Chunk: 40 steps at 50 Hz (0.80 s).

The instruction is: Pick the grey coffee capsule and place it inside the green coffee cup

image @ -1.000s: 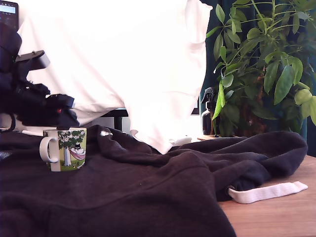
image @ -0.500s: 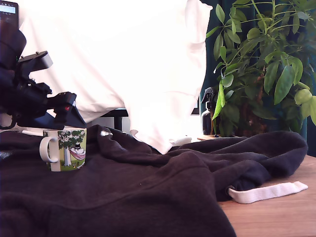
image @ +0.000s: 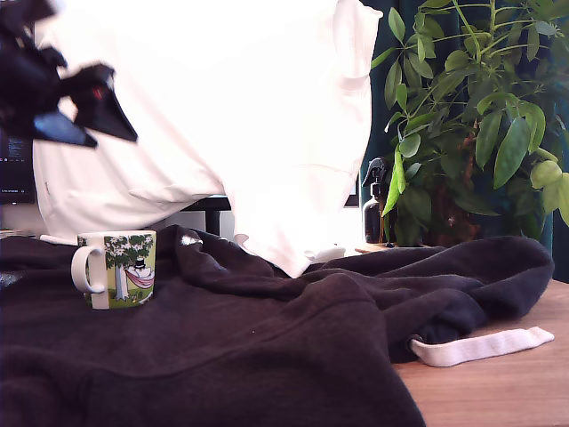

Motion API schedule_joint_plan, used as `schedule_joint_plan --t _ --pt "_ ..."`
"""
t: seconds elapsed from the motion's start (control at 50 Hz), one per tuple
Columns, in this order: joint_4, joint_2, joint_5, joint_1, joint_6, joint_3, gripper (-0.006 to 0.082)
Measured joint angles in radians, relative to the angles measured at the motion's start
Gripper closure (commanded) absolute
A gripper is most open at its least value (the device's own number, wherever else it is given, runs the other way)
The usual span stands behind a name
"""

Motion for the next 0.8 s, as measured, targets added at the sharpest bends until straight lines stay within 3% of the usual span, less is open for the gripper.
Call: schedule_joint_plan --t 0.48,0.8 --pt "-0.134 -0.264 -0.037 0.083 0.000 0.000 0.0764" --pt "-0.183 -0.300 -0.037 0.093 0.000 0.000 0.0764"
